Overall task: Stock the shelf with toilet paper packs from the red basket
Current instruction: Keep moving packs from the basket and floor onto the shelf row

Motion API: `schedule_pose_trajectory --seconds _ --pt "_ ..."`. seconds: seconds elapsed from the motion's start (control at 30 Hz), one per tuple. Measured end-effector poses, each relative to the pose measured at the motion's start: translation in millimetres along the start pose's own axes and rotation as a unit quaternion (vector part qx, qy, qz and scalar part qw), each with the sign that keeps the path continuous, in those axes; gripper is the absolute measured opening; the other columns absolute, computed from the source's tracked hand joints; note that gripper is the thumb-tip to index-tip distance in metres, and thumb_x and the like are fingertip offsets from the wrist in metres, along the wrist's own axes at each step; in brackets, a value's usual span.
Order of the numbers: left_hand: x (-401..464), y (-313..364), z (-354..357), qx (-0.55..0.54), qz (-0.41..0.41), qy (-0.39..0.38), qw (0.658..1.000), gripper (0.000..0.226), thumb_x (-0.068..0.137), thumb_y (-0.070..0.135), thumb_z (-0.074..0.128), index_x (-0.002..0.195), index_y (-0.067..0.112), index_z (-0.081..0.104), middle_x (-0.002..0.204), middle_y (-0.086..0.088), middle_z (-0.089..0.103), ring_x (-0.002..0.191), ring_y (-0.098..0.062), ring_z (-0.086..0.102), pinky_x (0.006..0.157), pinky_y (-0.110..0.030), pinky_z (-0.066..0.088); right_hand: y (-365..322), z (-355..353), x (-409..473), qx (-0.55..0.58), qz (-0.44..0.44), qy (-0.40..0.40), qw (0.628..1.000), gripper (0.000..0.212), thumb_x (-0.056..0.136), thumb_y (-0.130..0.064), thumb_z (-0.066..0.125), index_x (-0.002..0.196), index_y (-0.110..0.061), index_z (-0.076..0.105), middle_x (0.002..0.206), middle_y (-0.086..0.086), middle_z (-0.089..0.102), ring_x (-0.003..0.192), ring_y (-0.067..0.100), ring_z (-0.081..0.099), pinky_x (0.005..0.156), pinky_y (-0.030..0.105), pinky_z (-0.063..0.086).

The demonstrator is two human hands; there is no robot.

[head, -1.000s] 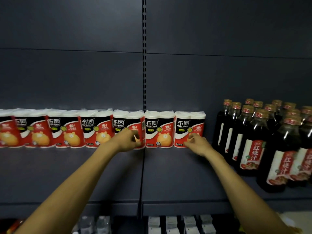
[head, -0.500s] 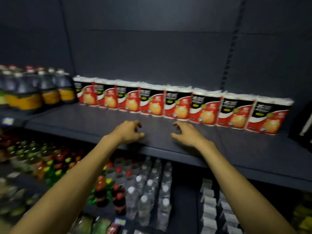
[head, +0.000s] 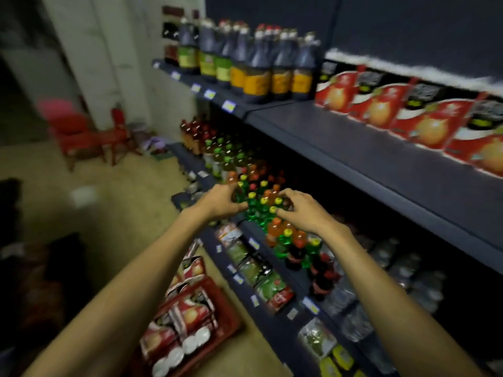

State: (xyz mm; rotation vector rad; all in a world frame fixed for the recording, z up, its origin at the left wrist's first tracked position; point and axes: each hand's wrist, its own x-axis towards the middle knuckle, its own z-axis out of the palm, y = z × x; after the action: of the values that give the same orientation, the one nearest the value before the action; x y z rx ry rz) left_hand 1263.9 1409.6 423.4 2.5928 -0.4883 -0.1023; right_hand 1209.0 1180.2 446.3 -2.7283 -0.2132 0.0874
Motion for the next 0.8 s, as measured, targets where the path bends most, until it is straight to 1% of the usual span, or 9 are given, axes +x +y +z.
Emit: schedule_pose_trajectory --seconds 0.1,0.17,0.3,0.37,0.5,0.57,0.63,0.7,0.8 --pt "-14.1 -62.2 21.3 -0.02 -0.085 0.006 0.996 0.044 0.084 0.036 0.068 0.118 0.009 0.058 0.105 -0.011 0.068 0.1 -0.029 0.064 0.081 -0.034 0.048 -13.3 60.8 46.2 0.016 -0.027 -0.058 0.998 0.05 0.089 -0.035 0.061 0.132 -0.014 0.049 0.119 0.008 0.058 0.105 0.027 0.058 0.076 0.031 0.042" --pt "-25.4 -99.1 38.6 -0.035 -0.148 -0.003 0.988 0.045 0.084 0.035 0.069 0.119 0.009 0.059 0.107 -0.011 0.069 0.1 -0.028 0.065 0.082 -0.032 0.047 -17.6 102.1 72.9 0.032 -0.042 -0.101 0.993 0.047 0.088 -0.031 0.063 0.129 -0.011 0.052 0.117 0.011 0.06 0.106 0.029 0.059 0.074 0.028 0.038" --pt "-51.2 -169.7 74.5 -0.063 -0.259 -0.027 0.964 0.048 0.084 0.04 0.066 0.121 0.011 0.057 0.111 -0.009 0.068 0.1 -0.027 0.064 0.084 -0.032 0.049 -16.3 184.2 114.4 0.051 -0.053 -0.18 0.981 0.044 0.087 -0.023 0.063 0.126 -0.006 0.052 0.115 0.016 0.061 0.107 0.033 0.058 0.081 0.032 0.041" --pt "-68.3 -200.0 94.9 -0.087 -0.314 -0.033 0.945 0.048 0.083 0.04 0.067 0.12 0.011 0.057 0.11 -0.009 0.068 0.1 -0.027 0.064 0.084 -0.031 0.049 -13.0 224.9 125.9 0.051 -0.051 -0.229 0.971 0.048 0.089 -0.024 0.062 0.131 -0.006 0.049 0.118 0.016 0.059 0.109 0.032 0.057 0.085 0.033 0.042" --pt "-105.2 -251.2 140.3 -0.137 -0.381 -0.032 0.914 0.06 0.081 0.043 0.067 0.13 0.01 0.052 0.118 -0.009 0.065 0.104 -0.026 0.063 0.083 -0.025 0.046 -9.2 298.9 142.5 0.051 -0.047 -0.304 0.95 0.047 0.091 -0.026 0.061 0.132 -0.007 0.048 0.115 0.014 0.06 0.103 0.03 0.06 0.082 0.033 0.046" --pt "-124.5 -276.5 166.9 -0.159 -0.412 -0.041 0.896 0.054 0.085 0.035 0.068 0.13 0.009 0.053 0.119 -0.008 0.064 0.107 -0.025 0.063 0.084 -0.023 0.044 -7.7 335.2 148.7 0.057 -0.043 -0.326 0.943 0.044 0.089 -0.023 0.061 0.129 -0.009 0.051 0.109 0.012 0.062 0.1 0.028 0.061 0.08 0.032 0.048" --pt "-142.9 -306.1 197.9 -0.186 -0.446 -0.038 0.874 0.05 0.085 0.032 0.068 0.129 0.013 0.055 0.119 -0.009 0.066 0.108 -0.024 0.064 0.089 -0.026 0.048 -7.6 371.4 155.0 0.068 -0.043 -0.347 0.934 0.046 0.089 -0.019 0.062 0.132 -0.01 0.051 0.107 0.01 0.061 0.098 0.024 0.06 0.08 0.03 0.046" --pt "-157.9 -335.2 232.4 -0.21 -0.481 -0.04 0.85 0.051 0.085 0.035 0.068 0.13 0.015 0.054 0.118 -0.008 0.068 0.107 -0.024 0.065 0.091 -0.028 0.049 -5.8 412.3 163.1 0.068 -0.038 -0.363 0.929 0.042 0.088 -0.018 0.062 0.129 -0.009 0.052 0.115 0.011 0.063 0.104 0.027 0.061 0.084 0.033 0.048" --pt "-175.3 -375.1 285.7 -0.237 -0.516 -0.059 0.821 0.052 0.085 0.036 0.068 0.13 0.013 0.054 0.116 -0.007 0.069 0.106 -0.026 0.065 0.09 -0.03 0.05 0.9 477.0 172.7 0.063 -0.026 -0.376 0.924 0.038 0.087 -0.016 0.062 0.124 -0.009 0.055 0.114 0.011 0.066 0.104 0.029 0.062 0.086 0.037 0.05"
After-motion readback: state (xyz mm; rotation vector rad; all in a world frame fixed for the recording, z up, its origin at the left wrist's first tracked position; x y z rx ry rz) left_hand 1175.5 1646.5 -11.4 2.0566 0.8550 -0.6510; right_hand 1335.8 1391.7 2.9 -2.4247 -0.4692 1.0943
